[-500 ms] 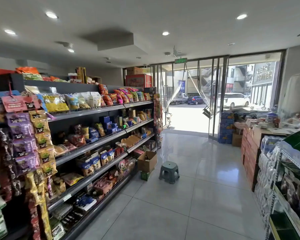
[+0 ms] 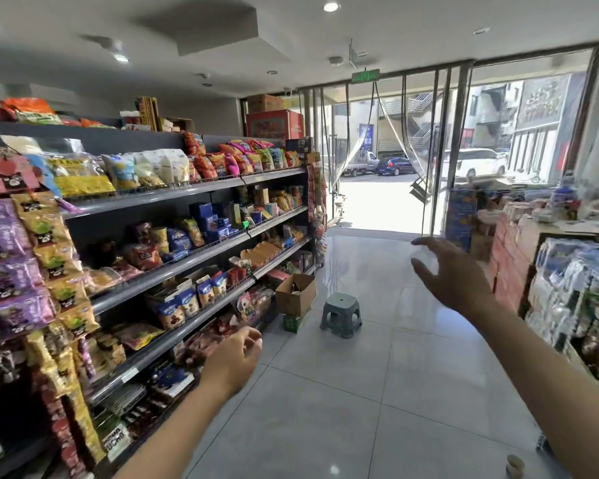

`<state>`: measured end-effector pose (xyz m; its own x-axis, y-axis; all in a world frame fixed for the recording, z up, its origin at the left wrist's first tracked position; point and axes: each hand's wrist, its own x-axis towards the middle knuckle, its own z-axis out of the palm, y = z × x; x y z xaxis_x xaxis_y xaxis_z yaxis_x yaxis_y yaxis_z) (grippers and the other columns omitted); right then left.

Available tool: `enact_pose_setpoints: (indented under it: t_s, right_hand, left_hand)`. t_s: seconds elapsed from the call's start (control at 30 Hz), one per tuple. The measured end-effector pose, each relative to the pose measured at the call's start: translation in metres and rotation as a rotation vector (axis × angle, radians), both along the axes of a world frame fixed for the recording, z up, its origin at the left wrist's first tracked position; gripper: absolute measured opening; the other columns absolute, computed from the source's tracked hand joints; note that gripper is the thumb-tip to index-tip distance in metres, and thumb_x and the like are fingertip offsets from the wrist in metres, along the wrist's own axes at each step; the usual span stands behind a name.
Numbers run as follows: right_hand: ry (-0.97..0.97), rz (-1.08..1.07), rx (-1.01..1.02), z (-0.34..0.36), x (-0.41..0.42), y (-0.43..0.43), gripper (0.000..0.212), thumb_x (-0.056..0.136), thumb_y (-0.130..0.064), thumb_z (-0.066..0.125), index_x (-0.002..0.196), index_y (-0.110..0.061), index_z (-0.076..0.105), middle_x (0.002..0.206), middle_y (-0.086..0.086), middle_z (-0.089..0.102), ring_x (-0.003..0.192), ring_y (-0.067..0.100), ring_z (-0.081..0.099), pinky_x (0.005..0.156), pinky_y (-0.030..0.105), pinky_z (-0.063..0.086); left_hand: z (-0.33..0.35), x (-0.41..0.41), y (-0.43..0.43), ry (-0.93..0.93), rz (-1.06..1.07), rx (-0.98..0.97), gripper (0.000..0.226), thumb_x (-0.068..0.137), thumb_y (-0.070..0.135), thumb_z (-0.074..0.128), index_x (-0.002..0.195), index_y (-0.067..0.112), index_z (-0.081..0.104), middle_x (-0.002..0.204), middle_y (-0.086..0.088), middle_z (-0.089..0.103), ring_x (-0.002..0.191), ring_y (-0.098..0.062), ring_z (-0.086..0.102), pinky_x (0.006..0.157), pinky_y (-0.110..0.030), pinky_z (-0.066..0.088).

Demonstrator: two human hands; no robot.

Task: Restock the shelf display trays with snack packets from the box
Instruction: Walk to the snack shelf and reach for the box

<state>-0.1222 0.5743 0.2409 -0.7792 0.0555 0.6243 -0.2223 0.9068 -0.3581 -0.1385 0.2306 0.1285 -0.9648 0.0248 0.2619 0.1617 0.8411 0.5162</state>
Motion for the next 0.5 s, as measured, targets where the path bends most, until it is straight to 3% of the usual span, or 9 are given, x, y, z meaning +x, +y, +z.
enact_pose_setpoints:
  t_s: [0.17,0.3,0.5]
  right_hand:
    - [-0.343,0.036,0.164,-0.077,-0.090,0.003,0.043,0.094,-0.037,0.051,0.135,-0.025,0.045,0.142,-0.004,0.045,0.123,0.019,0.049,0.097,0.034,0.043]
    - [-0.602,0.077,0.311,-0.124,-0.152,0.010,0.052,0.093,-0.045,0.048,0.140,-0.025,0.037,0.148,-0.002,0.038,0.129,0.021,0.044,0.105,0.035,0.039]
    - [-0.826,0.136,0.382,-0.167,-0.250,0.026,0.064,0.092,-0.058,0.042,0.146,-0.027,0.028,0.155,-0.001,0.026,0.139,0.021,0.032,0.114,0.038,0.025]
  left_hand:
    - [-0.030,-0.075,0.068,-0.064,-0.022,-0.212,0.035,0.095,0.042,0.040,0.123,0.024,0.051,0.120,0.003,0.061,0.110,-0.016,0.056,0.092,-0.033,0.042]
    - [-0.054,-0.132,0.109,-0.147,-0.045,-0.402,0.049,0.095,0.045,0.038,0.138,0.021,0.041,0.137,0.000,0.049,0.125,-0.020,0.045,0.102,-0.035,0.037]
    - [-0.081,-0.226,0.127,-0.182,-0.086,-0.469,0.064,0.094,0.057,0.034,0.147,0.022,0.028,0.148,-0.001,0.038,0.138,-0.020,0.031,0.115,-0.037,0.019]
